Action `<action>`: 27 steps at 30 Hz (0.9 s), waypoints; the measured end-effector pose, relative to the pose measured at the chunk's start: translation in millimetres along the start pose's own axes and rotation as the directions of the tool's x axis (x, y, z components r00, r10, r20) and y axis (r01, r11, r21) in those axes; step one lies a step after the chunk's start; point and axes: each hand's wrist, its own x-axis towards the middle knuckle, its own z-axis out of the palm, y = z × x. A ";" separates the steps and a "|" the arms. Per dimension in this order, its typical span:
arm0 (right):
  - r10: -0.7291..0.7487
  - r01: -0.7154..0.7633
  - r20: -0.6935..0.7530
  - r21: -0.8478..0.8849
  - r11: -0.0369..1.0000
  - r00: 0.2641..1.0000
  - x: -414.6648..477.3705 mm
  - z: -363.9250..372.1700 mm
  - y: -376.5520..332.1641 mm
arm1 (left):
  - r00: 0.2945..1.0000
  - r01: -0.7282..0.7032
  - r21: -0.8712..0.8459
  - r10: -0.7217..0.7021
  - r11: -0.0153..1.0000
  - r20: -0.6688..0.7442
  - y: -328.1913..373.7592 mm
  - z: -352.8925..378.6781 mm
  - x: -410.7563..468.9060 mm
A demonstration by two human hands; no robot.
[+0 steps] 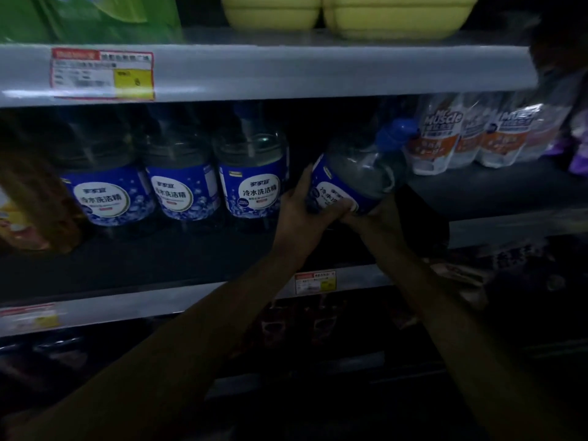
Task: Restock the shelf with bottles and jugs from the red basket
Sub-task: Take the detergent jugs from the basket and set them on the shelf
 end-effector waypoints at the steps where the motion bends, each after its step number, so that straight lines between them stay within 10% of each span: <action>1: -0.002 0.002 0.004 0.025 1.000 1.000 5.5 1.4 4.5 | 1.000 0.010 -0.010 -0.010 1.000 -0.003 -3.2 1.4 5.7; 27: -0.008 -0.033 -0.233 -0.171 0.985 0.972 104.1 36.2 44.4 | 0.901 0.233 -0.200 -0.289 0.952 -0.325 -29.9 36.8 66.1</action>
